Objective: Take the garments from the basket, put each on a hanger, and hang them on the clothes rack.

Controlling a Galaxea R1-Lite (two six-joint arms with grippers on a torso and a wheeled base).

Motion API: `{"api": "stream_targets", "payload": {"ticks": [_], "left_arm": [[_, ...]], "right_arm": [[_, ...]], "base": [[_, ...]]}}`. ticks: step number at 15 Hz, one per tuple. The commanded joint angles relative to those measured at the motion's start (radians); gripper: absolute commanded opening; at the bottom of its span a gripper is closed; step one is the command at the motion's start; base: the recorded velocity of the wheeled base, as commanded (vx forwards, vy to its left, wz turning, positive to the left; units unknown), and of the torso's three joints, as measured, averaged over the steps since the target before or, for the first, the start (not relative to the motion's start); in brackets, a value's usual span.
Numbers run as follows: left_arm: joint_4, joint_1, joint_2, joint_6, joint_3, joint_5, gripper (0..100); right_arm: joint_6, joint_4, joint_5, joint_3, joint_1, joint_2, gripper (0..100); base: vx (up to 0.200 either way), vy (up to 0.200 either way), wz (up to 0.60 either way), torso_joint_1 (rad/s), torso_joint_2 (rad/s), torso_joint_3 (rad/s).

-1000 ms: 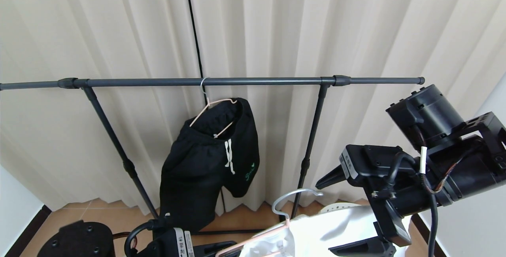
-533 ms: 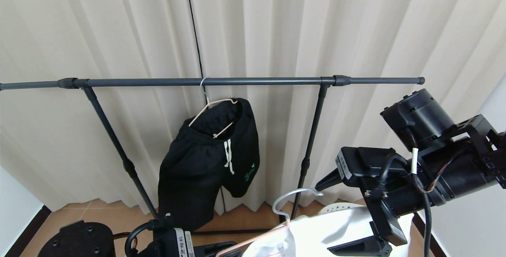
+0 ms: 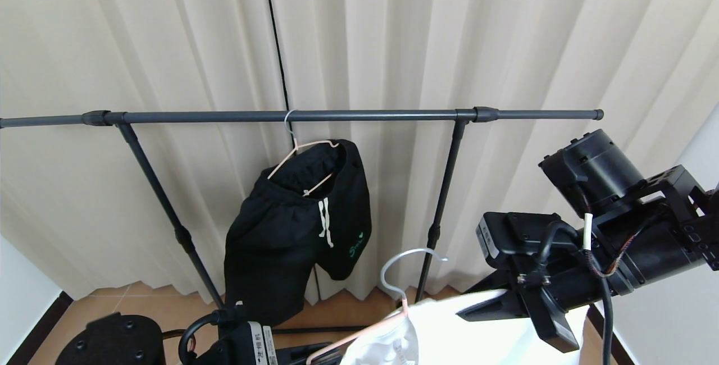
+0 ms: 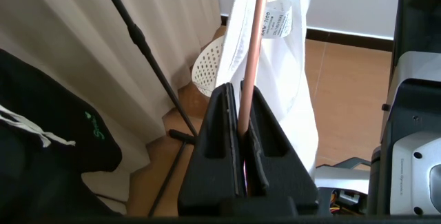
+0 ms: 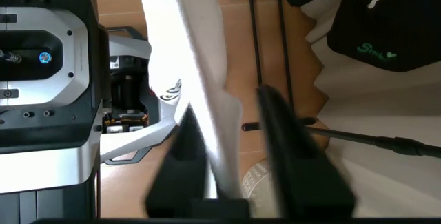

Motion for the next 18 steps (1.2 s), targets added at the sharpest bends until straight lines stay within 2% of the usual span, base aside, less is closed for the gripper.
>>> {"api": "stream_targets", "payload": {"ticks": [1, 5, 8, 11, 12, 16, 18], "left_arm": [[-0.001, 0.001, 0.007, 0.0, 0.0, 0.0, 0], [-0.001, 0.002, 0.018, -0.001, -0.006, 0.0, 0], [-0.002, 0.002, 0.013, -0.037, -0.018, 0.001, 0], [-0.041, 0.002, 0.02, -0.041, -0.014, 0.001, 0], [-0.042, 0.002, 0.023, -0.041, -0.014, 0.001, 100], [-0.044, 0.002, 0.021, -0.038, -0.009, 0.001, 100], [-0.062, 0.004, 0.016, -0.05, -0.009, 0.0, 100]], "right_arm": [[0.0, 0.0, 0.0, -0.002, 0.001, -0.002, 0], [0.002, 0.001, 0.002, -0.001, -0.001, -0.008, 0], [0.002, 0.003, 0.002, 0.001, -0.001, -0.016, 0], [0.002, 0.004, 0.003, 0.011, -0.001, -0.025, 0], [0.002, 0.001, 0.002, 0.016, -0.001, -0.028, 0], [0.005, 0.006, 0.003, 0.028, -0.001, -0.046, 0], [0.003, 0.0, -0.003, 0.053, -0.03, -0.078, 0]], "base": [[0.0, 0.0, 0.0, 0.0, 0.0, 0.0], [0.0, 0.0, 0.0, 0.0, 0.0, 0.0], [0.0, 0.0, 0.0, 0.0, 0.0, 0.0], [0.0, 0.0, 0.0, 0.0, 0.0, 0.0], [0.0, 0.0, 0.0, 0.0, 0.0, 0.0], [0.0, 0.0, 0.0, 0.0, 0.0, 0.0], [0.0, 0.0, 0.0, 0.0, 0.0, 0.0]]}}
